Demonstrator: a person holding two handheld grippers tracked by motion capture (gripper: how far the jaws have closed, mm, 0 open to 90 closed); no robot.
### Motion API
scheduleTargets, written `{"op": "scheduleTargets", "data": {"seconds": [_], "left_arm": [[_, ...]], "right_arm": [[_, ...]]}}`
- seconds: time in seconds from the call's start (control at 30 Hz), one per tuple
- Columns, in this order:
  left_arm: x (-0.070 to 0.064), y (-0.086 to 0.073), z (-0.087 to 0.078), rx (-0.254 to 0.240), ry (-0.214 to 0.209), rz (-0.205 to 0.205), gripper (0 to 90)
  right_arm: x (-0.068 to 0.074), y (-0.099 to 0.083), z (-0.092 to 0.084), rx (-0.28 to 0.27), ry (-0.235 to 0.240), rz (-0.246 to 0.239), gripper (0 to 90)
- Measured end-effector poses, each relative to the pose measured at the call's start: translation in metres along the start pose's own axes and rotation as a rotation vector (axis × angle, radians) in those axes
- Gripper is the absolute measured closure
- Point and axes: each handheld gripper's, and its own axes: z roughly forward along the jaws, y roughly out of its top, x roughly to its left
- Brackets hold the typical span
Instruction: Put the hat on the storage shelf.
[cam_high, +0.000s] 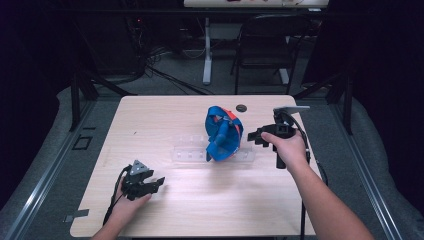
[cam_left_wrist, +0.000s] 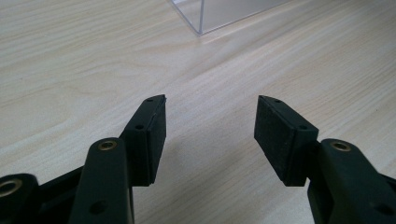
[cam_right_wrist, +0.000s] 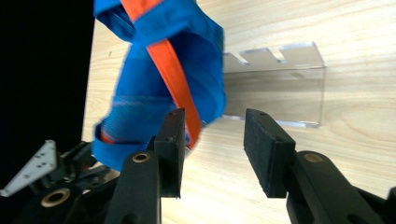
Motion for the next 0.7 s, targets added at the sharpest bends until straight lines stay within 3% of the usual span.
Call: {"op": "scheduleTargets", "data": {"seconds": [0.23,0.37,0.7], "left_arm": [[-0.001,0.0,0.001,0.003,0.001,0.005,44.0],[-0.001,0.0,0.001,0.005,0.002,0.001,44.0],[0.0,0.0,0.001,-0.002,0.011,0.007,43.7]], "right_arm": [[-0.015,-0.02,0.007,-0.017,0.009,-0.029,56.8],[-0.024,-0.032,0.013,-0.019,-0.028,-0.053,56.2],[-0.042,-0.057,0.023,-0.015,-0.041,-0.097,52.1]]}}
